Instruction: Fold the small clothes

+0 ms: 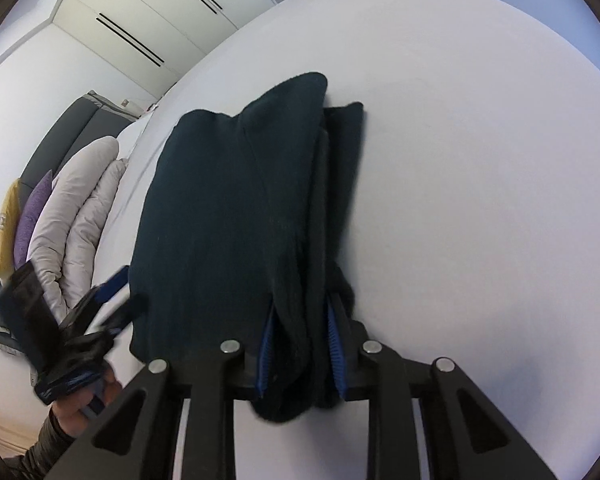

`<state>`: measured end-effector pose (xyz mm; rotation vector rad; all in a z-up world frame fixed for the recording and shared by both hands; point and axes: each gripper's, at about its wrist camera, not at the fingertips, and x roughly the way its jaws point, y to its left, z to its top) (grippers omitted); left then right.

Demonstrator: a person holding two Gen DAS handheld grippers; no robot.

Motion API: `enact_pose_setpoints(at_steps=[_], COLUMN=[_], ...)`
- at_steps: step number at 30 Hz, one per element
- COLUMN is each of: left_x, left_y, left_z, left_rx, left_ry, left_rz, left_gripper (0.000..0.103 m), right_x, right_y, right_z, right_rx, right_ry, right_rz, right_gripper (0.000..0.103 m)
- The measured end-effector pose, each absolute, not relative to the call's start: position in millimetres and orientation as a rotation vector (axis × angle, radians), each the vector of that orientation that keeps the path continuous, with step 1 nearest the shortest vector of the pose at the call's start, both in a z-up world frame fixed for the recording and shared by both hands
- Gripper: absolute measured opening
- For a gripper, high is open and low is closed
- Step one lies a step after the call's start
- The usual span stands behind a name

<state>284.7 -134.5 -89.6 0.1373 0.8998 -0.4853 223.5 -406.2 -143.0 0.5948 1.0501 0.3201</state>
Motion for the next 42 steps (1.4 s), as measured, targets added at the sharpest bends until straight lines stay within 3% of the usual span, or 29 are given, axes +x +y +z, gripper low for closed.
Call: enact_pose_setpoints(at_steps=[2,4,11,18,26,33,35,39,42], left_x=[292,297,318,328,315,282,293,332,370], left_y=[-132,-125,-109,-119,-113,-109,-101,-92,-84], left_z=[-105,-111,-120,-128,-131,-96,-83,-77,-83], left_rx=[0.147,0.120,0.122,0.119,0.114,0.137,0.123,0.086,-0.059], left_ry=[0.934,0.949,0.956,0.955,0.952,0.871,0.855,0.851,0.951], left_rz=[-0.470,-0.474,-0.469,-0.465,-0.469,-0.436,-0.421,-0.384,-0.435], left_gripper=[0.085,0.085,0.087,0.087,0.087,0.086,0.086,0.086,0.087], right_x=[217,209,184,182,182,162,172,224,259], right_y=[-404,-401,-412,-379,-349,-384,-391,-400,-414], right_z=[-145,-146,-136,-87,-126,-102,-87,-78,-99], right_rx=[0.552,0.494,0.409,0.341,0.203,0.264,0.305,0.428,0.546], right_ry=[1.052,1.051,1.045,0.907,0.988,0.938,0.892,0.870,0.945], right_rz=[0.303,0.285,0.195,0.217,0.280,0.274,0.282,0.324,0.304], right_gripper=[0.027,0.038,0.050,0.050,0.040,0.033,0.039,0.064,0.068])
